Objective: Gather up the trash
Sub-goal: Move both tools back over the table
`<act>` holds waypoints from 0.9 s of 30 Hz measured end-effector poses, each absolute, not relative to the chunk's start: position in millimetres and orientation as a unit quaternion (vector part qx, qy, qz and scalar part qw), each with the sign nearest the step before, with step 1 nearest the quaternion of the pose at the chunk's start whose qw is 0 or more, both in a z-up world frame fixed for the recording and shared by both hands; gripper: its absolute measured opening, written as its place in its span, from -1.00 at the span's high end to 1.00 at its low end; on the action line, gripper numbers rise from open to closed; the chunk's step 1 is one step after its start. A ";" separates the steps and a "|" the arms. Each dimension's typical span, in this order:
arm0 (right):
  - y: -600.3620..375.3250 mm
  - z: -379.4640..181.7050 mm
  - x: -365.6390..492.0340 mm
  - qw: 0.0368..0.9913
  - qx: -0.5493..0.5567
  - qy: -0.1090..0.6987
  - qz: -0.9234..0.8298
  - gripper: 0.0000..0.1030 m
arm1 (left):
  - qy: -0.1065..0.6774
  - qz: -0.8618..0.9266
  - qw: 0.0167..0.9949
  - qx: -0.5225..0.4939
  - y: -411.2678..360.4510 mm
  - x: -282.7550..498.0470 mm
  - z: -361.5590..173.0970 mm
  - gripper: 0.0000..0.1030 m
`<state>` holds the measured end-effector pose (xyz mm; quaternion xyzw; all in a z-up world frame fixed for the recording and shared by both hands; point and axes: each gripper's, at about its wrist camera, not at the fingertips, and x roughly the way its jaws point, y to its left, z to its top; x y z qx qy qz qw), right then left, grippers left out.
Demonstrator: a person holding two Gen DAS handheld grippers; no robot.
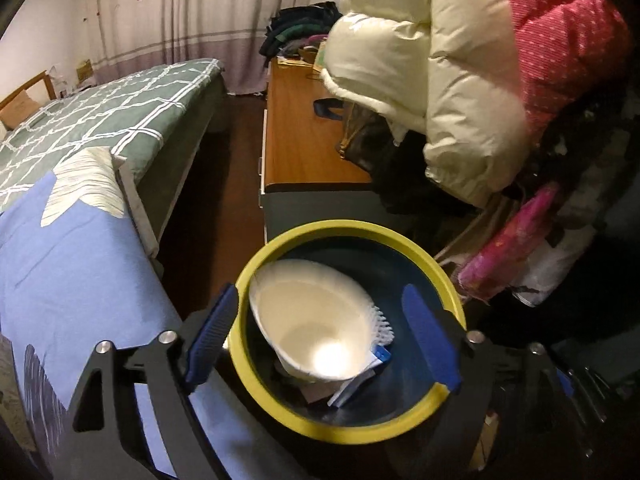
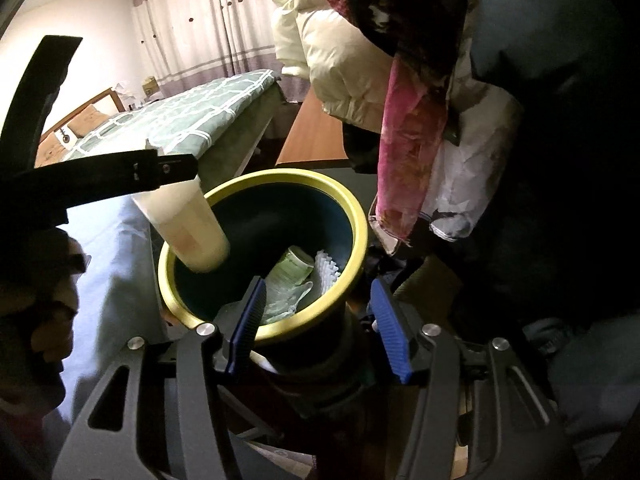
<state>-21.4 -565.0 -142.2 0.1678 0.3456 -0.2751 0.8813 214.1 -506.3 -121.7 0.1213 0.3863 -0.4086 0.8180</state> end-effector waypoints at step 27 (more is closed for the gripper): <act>-403.3 -112.6 83.0 0.927 0.050 0.360 -0.091 -0.10 | 0.233 -0.003 0.972 -0.020 -41.1 206.6 -51.9 -0.90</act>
